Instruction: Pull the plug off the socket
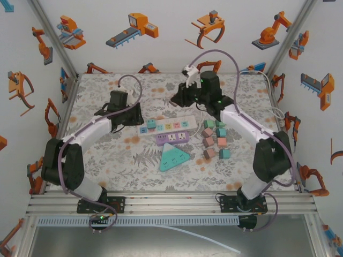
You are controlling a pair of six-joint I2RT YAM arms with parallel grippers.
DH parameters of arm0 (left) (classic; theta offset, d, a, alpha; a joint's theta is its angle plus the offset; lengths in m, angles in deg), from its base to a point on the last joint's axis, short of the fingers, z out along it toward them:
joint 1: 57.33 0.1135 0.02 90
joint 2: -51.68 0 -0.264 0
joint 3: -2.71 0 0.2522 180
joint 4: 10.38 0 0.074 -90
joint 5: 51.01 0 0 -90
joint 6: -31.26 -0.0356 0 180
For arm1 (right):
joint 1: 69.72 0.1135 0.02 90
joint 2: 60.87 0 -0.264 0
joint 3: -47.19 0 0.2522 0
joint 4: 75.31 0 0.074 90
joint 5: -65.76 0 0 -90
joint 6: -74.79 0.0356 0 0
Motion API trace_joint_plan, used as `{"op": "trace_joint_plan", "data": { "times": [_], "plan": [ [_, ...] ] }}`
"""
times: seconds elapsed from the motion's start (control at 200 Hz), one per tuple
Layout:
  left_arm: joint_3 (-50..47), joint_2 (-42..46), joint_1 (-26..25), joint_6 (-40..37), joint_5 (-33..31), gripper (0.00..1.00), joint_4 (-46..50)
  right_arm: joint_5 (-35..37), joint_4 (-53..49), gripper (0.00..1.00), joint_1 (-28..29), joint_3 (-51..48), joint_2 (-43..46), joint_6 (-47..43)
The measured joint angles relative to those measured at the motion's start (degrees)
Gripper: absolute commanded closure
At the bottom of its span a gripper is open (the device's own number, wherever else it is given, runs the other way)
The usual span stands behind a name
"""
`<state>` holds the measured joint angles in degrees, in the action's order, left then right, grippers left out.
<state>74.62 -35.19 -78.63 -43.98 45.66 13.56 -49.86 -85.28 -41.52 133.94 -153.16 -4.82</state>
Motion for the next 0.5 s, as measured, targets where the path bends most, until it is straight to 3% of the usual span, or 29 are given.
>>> {"op": "trace_joint_plan", "data": {
  "times": [0.24, 0.501],
  "plan": [
    [-3.8, 9.8, -1.7, -7.1, 7.6, 0.48, -3.9, 10.8, -0.6, 0.91, -0.4, -16.5, 14.6, 18.3],
    [-5.9, 18.3, -5.0, -17.7, 22.3, 0.42, -4.5, 22.4, -1.1, 0.91, -0.4, -37.1, 37.3, 35.6]
  ]
}}
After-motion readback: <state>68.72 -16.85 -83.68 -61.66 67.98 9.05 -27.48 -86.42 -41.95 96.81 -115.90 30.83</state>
